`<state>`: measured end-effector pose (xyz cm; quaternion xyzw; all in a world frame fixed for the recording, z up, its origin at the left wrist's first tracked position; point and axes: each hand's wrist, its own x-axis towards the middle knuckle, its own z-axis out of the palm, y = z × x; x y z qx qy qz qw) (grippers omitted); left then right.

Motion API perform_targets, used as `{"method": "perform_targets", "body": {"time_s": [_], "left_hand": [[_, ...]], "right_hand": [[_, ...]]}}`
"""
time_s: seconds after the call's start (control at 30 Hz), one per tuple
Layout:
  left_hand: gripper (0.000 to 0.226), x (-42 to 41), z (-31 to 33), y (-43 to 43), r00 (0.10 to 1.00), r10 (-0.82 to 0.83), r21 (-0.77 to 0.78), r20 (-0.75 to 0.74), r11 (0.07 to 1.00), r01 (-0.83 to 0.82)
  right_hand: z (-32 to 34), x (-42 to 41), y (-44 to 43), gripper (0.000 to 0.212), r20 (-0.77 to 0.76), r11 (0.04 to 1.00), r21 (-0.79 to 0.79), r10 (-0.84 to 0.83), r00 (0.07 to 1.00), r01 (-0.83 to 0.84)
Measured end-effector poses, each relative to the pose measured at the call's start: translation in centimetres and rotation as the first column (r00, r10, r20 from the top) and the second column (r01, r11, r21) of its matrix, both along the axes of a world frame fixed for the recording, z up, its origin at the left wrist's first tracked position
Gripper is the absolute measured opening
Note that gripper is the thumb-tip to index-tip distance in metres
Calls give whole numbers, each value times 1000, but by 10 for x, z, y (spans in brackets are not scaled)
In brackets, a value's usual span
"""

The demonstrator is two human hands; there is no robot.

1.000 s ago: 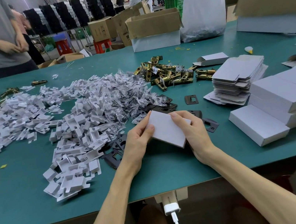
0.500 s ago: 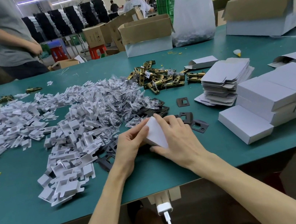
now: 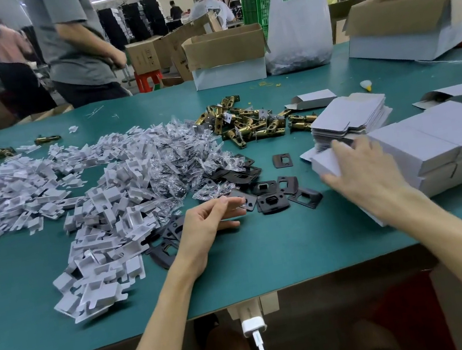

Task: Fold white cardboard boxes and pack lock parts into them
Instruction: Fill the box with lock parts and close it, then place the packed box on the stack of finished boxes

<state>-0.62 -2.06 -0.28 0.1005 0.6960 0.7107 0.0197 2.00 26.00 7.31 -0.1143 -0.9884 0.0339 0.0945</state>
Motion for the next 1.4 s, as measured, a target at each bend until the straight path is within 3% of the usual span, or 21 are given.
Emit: {"method": "perform_targets", "body": {"time_s": [0.1, 0.2, 0.33, 0.43, 0.53, 0.67, 0.77, 1.07, 1.27, 1.33, 1.4], "left_hand": [[31, 0, 0, 1, 1000, 3, -25, 3, 1000, -3], [31, 0, 0, 1, 1000, 1, -33, -4, 999, -1], [31, 0, -1, 1, 1000, 4, -32, -3, 999, -4], [32, 0, -1, 1, 1000, 2, -32, -6, 999, -2], [32, 0, -2, 1, 1000, -1, -29, -10, 1000, 1], [31, -1, -2, 0, 1000, 0, -10, -1, 1000, 0], [32, -2, -3, 0, 1000, 7, -4, 3, 1000, -7], [31, -4, -4, 0, 1000, 2, -19, 15, 1000, -1], [31, -2, -2, 0, 1000, 19, -7, 11, 1000, -19], [31, -2, -2, 1, 1000, 22, -6, 9, 1000, -21], [32, -1, -2, 0, 1000, 22, -3, 9, 1000, -22]], "right_hand": [[-12, 3, 16, 54, 73, 996, 67, -59, 996, 54], [-21, 1, 16, 49, 26, 987, 139, -87, 996, 83], [-23, -5, 11, 31, -37, 952, 306, 15, 999, -3], [-20, -19, 4, 29, -53, 964, 243, 125, 991, -109], [-8, -48, -3, 44, -121, 972, 197, 156, 980, -131], [9, -95, 4, 70, -14, 984, 174, 28, 1000, -25], [8, -110, 15, 53, 10, 984, 179, -28, 1000, 26], [17, -93, 23, 13, -82, 974, 198, 131, 988, -112], [35, -83, 14, 16, -255, 979, 156, 171, 952, -134], [40, -77, 5, 22, -399, 970, 129, 239, 885, -204], [44, -67, -7, 20, -572, 943, 66, 304, 762, -327]]}}
